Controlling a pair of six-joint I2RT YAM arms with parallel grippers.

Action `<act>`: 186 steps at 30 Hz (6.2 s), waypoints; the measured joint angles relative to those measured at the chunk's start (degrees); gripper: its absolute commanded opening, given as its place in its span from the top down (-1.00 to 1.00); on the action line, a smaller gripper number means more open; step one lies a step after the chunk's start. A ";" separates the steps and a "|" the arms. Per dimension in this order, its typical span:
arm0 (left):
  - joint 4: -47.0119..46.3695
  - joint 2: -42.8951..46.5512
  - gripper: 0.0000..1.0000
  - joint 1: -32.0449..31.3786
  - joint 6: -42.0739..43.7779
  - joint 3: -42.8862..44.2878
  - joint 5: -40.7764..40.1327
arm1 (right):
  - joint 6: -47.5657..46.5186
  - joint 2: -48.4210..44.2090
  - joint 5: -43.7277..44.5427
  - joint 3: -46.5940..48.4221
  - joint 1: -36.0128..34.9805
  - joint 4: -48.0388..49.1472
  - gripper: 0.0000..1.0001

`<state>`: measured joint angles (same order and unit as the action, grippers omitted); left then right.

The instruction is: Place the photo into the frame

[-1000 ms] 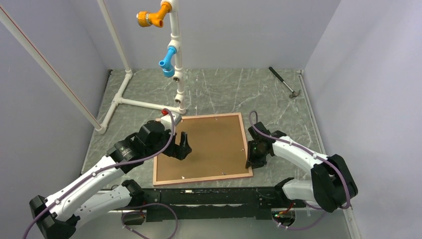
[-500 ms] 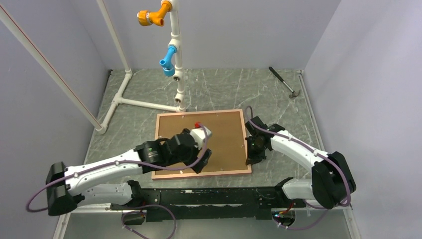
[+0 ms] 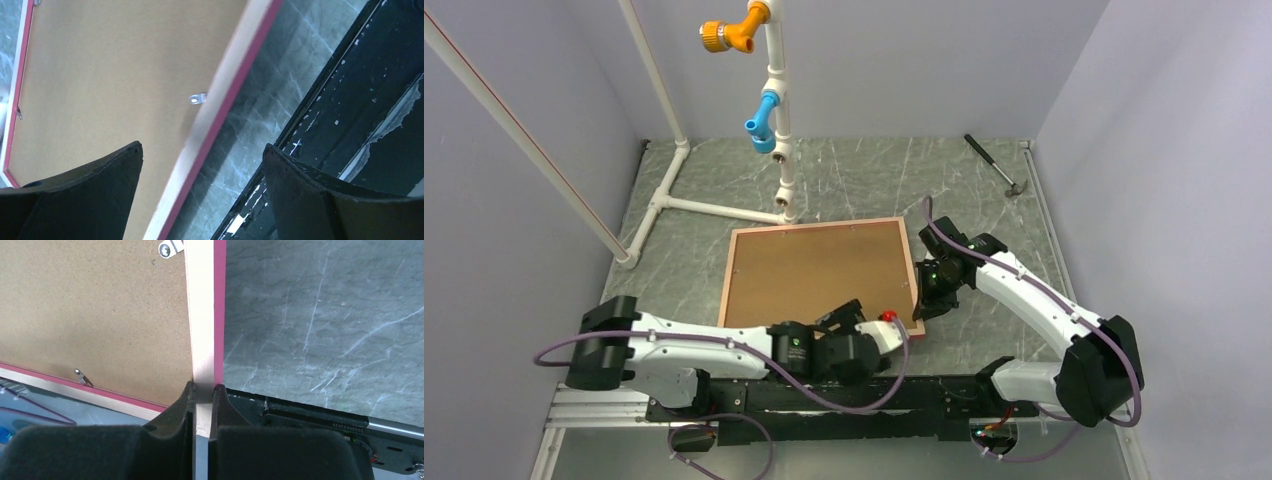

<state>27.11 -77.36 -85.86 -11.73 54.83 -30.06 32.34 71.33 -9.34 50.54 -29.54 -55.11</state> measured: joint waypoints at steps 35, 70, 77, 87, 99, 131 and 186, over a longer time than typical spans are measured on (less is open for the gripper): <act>22.14 -22.51 1.00 -4.90 -1.16 10.80 -31.47 | 0.07 -5.09 -8.70 7.30 0.63 0.85 0.31; 24.06 15.65 1.00 -4.74 6.34 12.72 -25.22 | -39.54 -39.47 -22.49 6.49 1.07 38.21 -0.98; 20.44 23.26 1.00 -4.72 8.24 10.27 -22.77 | -52.98 -35.69 -37.51 5.42 1.07 41.05 -0.97; 19.65 23.52 1.00 -4.72 9.14 10.27 -20.63 | -68.11 -19.89 -53.75 9.68 0.72 42.03 -0.80; 19.89 23.47 1.00 -4.72 9.14 10.27 -19.63 | -73.77 -9.40 -58.99 16.72 -6.73 46.51 -0.56; 17.40 23.52 -0.99 -5.11 4.50 17.81 -15.76 | -89.92 -7.32 -55.23 20.83 -15.41 31.32 1.00; 8.74 20.90 -0.99 7.98 1.22 21.46 -16.13 | -15.69 -11.17 -65.18 5.73 9.01 47.50 1.00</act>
<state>35.86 -56.47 -77.89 -10.50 76.29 -46.19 16.64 60.16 -74.52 56.27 -20.53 -7.62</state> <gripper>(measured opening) 0.994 0.284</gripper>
